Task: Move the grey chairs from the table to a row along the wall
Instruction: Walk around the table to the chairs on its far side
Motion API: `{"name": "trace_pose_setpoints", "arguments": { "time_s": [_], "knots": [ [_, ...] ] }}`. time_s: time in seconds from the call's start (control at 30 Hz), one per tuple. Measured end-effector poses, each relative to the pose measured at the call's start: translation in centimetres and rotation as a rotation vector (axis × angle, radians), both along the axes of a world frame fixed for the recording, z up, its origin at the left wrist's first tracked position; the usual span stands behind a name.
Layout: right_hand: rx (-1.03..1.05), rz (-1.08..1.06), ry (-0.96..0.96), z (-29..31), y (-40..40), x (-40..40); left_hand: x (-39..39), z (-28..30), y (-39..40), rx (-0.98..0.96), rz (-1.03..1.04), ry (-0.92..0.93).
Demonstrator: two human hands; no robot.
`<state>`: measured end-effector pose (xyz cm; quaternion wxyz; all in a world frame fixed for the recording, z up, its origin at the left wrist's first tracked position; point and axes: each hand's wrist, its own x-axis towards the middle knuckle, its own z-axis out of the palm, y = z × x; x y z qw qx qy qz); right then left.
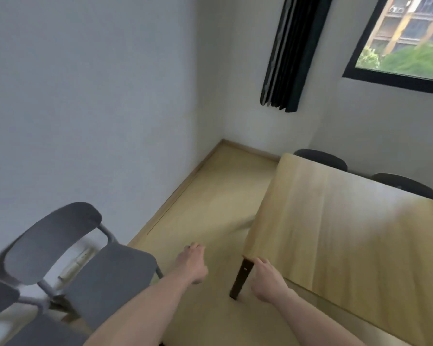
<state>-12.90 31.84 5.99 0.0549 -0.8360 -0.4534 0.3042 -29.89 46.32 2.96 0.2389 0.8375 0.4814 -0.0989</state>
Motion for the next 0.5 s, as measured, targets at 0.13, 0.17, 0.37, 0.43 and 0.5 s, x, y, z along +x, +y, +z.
{"name": "trace_pose_setpoints", "arguments": {
  "time_s": [0.13, 0.17, 0.37, 0.43, 0.5],
  "knots": [
    [-0.003, -0.069, -0.056, -0.3, -10.7, 6.7, 7.8, 0.5, -9.5, 0.007, -0.096, -0.01],
    [-0.023, -0.109, -0.066, -0.2, -14.7, 8.8, 10.4, 0.8, -12.9, 0.01, -0.15, -0.001],
    [-0.049, -0.228, -0.082, 0.3, -25.1, 14.6, 17.3, 1.4, -21.1, 0.009, -0.328, 0.041],
    [-0.038, -0.272, -0.074, 0.6, -28.3, 16.6, 19.6, 1.8, -23.7, 0.034, -0.372, 0.039],
    [-0.013, -0.311, -0.068, 1.1, -30.2, 18.1, 21.5, 1.9, -25.2, 0.05, -0.408, 0.042]
  ]
}}
